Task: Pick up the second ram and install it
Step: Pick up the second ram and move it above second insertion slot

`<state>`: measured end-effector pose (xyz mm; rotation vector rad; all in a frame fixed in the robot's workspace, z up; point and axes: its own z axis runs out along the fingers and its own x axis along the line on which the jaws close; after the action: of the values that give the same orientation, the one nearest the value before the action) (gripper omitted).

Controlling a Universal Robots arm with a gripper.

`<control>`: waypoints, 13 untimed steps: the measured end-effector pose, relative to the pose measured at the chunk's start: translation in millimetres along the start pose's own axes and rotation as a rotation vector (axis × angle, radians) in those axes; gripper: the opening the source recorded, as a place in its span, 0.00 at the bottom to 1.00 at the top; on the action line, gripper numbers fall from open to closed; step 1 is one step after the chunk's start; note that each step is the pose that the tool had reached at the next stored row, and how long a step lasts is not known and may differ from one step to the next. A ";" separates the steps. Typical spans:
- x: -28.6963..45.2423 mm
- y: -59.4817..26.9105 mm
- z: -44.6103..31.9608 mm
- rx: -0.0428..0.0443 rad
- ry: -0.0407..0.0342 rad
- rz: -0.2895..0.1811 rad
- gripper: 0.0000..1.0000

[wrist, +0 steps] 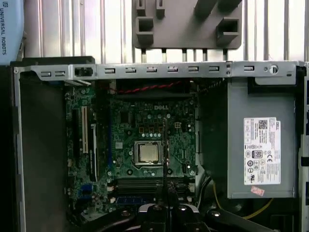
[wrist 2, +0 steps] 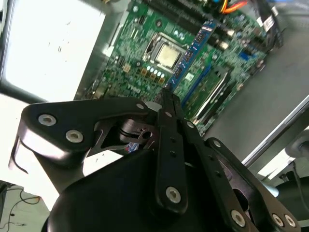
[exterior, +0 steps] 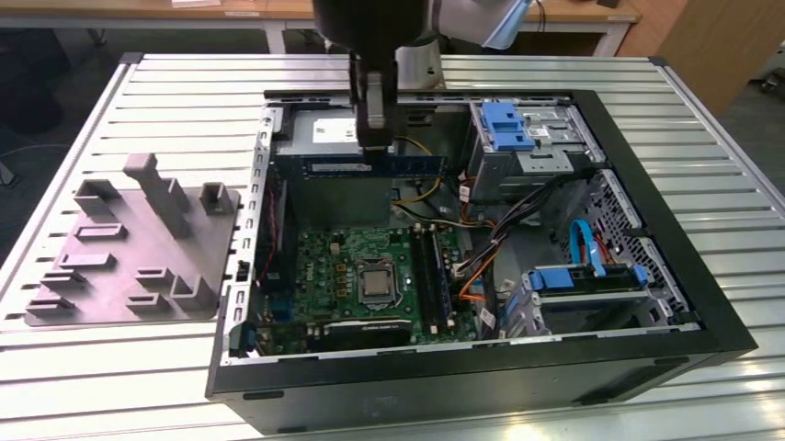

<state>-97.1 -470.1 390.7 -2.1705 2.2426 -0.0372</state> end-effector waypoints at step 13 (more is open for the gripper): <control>1.8 -6.3 2.5 0.0044 -0.0116 0.000 0.11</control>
<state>-90.9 -472.1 388.3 -2.1631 2.2340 -0.0294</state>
